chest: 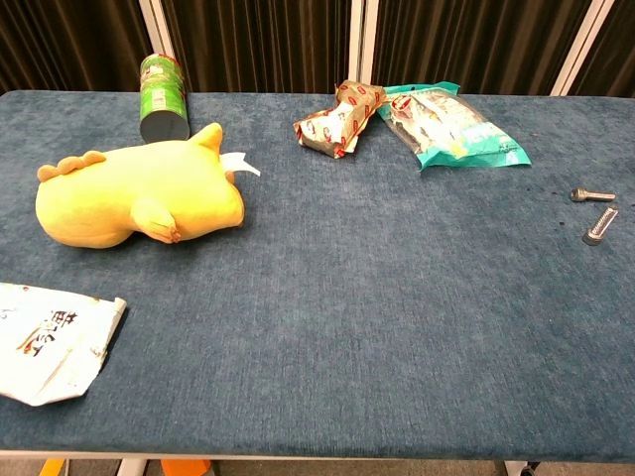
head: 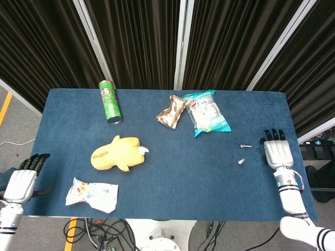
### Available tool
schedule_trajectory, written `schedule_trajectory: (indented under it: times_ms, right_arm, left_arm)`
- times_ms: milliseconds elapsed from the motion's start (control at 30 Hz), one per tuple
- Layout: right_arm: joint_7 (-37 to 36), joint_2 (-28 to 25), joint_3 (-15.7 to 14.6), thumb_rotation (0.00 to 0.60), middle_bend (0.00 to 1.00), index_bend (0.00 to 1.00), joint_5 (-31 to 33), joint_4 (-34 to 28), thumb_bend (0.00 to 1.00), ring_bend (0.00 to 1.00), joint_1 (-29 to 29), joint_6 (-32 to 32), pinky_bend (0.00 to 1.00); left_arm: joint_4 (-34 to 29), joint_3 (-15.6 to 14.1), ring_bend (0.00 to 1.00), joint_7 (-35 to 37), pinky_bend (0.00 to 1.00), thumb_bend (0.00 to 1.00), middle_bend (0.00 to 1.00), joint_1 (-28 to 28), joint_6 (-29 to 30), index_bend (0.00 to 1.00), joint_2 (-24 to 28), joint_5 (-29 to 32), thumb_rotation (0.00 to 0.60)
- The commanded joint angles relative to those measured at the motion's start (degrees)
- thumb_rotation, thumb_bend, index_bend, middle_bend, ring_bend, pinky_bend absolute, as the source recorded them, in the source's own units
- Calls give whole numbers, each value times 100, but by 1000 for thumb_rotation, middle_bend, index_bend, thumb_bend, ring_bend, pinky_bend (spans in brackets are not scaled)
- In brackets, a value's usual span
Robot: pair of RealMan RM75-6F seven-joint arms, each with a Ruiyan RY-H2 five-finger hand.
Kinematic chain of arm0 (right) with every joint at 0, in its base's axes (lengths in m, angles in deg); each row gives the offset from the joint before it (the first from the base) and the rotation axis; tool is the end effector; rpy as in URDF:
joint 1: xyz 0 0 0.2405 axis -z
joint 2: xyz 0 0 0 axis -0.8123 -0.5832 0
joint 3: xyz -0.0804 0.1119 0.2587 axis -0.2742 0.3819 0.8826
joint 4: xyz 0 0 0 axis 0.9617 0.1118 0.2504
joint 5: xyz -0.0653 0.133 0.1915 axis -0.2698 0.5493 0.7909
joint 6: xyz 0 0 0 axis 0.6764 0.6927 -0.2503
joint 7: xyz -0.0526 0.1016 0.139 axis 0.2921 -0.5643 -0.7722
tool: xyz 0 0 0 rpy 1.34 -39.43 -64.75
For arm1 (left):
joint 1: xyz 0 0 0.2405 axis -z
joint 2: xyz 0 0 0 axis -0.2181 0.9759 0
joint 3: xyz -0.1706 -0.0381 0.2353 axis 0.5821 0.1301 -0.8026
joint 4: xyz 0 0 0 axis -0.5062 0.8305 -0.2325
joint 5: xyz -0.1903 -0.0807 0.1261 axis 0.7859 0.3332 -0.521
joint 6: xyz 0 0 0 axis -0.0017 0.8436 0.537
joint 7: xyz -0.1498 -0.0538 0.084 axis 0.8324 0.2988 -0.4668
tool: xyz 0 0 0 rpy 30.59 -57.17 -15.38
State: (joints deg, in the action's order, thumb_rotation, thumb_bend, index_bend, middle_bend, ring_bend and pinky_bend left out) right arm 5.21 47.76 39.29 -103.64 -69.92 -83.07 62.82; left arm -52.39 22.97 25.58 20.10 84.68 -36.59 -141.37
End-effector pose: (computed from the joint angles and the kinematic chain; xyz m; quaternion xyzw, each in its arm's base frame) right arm -0.3513 -0.3832 0.0630 0.6739 -0.3547 0.1910 0.6194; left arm -0.4041 0.2319 0.0972 -0.6280 -0.4044 -0.3547 0.5624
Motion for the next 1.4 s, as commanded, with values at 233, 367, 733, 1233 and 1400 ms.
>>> schedule_trajectory:
  times_ms: [233, 367, 733, 1233, 1400]
  right_arm:
    - [-540, 784, 79, 600, 104, 339, -106, 1372, 268, 0, -274, -594, 0]
    - [-827, 982, 148, 600, 104, 338, -181, 1664, 268, 0, -305, -673, 0]
    - [-1135, 1385, 207, 600, 105, 347, -336, 2250, 268, 0, -472, -1014, 0]
    - [-1115, 1510, 247, 600, 119, 451, -392, 2377, 280, 0, -466, -1024, 0]
    - [-1103, 1524, 275, 600, 124, 486, -399, 2393, 280, 0, -461, -998, 0]
  left_arm:
    - [-17, 25, 69, -104, 172, 0, 119, 38, -99, 101, -9, 75, 600]
    - [-18, 36, 69, -115, 172, 0, 119, 54, -118, 101, -29, 87, 600]
    - [-93, 29, 68, -163, 172, 0, 119, 32, -134, 101, 6, 143, 600]
    - [-270, 24, 68, -293, 172, 0, 119, 10, -118, 101, 49, 166, 600]
    - [-303, 21, 68, -324, 172, 0, 119, 5, -121, 101, 56, 175, 600]
